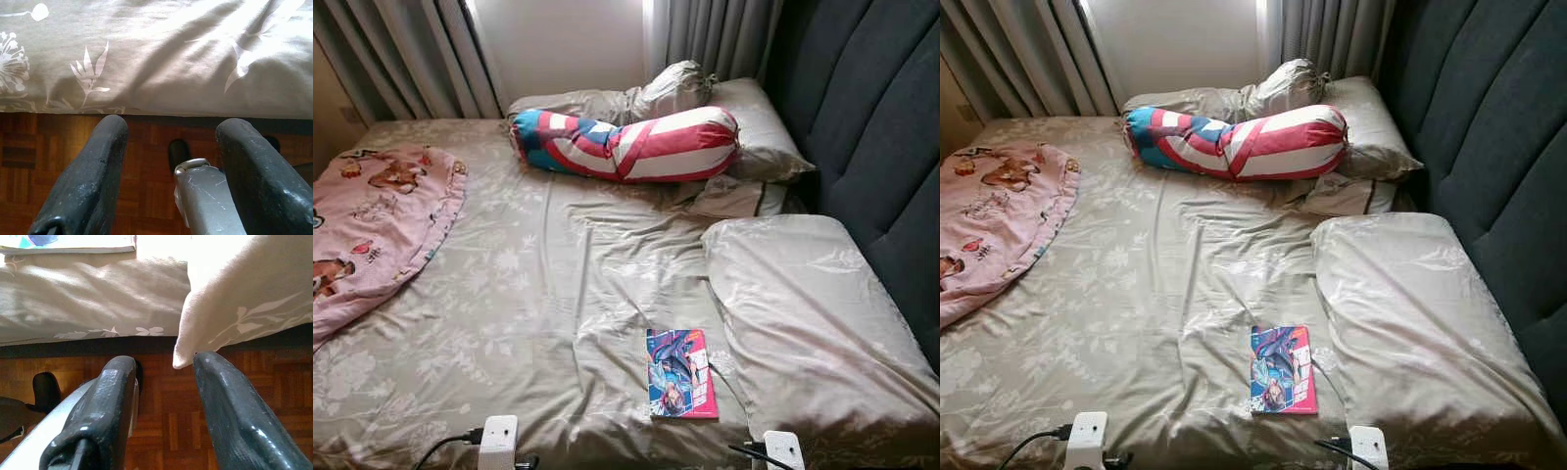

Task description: Clean up the room

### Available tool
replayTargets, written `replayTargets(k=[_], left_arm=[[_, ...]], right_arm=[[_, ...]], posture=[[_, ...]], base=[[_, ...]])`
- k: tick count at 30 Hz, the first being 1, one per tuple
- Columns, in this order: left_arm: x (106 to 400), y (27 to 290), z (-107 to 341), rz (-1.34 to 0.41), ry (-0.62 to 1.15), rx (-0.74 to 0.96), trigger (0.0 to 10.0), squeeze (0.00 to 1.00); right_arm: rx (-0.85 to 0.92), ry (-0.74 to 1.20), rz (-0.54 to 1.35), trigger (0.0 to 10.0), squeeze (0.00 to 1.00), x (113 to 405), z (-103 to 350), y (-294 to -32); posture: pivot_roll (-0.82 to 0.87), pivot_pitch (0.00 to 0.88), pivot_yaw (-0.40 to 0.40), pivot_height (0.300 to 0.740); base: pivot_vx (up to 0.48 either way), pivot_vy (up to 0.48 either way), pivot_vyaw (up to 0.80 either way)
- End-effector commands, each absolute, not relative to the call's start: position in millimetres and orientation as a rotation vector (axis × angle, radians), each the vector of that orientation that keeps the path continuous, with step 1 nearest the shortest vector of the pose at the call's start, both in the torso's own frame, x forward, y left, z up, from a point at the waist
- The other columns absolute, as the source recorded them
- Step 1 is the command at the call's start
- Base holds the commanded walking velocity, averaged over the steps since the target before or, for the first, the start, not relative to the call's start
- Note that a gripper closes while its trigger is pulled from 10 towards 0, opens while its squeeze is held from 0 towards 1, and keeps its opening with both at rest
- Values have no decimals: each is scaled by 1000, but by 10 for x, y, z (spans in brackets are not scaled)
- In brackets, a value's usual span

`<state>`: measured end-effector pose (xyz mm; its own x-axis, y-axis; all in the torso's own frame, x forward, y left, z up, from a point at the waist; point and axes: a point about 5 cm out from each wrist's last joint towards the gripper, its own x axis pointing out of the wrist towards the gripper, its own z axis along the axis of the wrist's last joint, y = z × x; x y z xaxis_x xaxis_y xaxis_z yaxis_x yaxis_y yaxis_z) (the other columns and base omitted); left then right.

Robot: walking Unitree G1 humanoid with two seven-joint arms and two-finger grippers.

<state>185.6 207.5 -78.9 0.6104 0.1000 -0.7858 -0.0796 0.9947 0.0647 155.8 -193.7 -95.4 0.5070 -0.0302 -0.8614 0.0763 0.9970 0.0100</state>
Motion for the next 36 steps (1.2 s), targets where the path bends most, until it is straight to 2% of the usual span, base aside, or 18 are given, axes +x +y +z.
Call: replayTargets(k=[1,6,11,14,18,26,36], left_arm=[[1839,2092,-797,97,924,35,10000,0],[1853,2085,-792,98,920,30,10000,0],[1857,2076,-792,103,922,24,10000,0],[1861,2067,-793,104,924,23,10000,0],[1854,2073,-797,105,930,24,10000,0],[1755,2168,-825,117,954,28,10000,0],[1727,2203,-831,122,961,33,10000,0]], right_arm=[[43,1039,-57,10000,0,1568,-950,-1939],[33,1032,-53,10000,0,1581,-943,-1945],[-56,1030,-5,10000,0,1598,-934,-1950],[-74,1026,2,10000,0,1625,-928,-1922],[-51,1033,-8,10000,0,1622,-933,-1905],[-24,1031,-19,10000,0,1630,-932,-1892],[-80,1045,12,10000,0,1617,-940,-1882]], posture=[[-110,11,7,740],[-109,14,6,740],[-106,16,6,740],[-105,21,4,740],[-104,22,3,740],[-104,24,2,740],[-101,22,3,740]], base=[[0,0,0],[0,0,0],[0,0,0],[0,0,592],[0,257,741],[0,270,0],[0,307,0]])
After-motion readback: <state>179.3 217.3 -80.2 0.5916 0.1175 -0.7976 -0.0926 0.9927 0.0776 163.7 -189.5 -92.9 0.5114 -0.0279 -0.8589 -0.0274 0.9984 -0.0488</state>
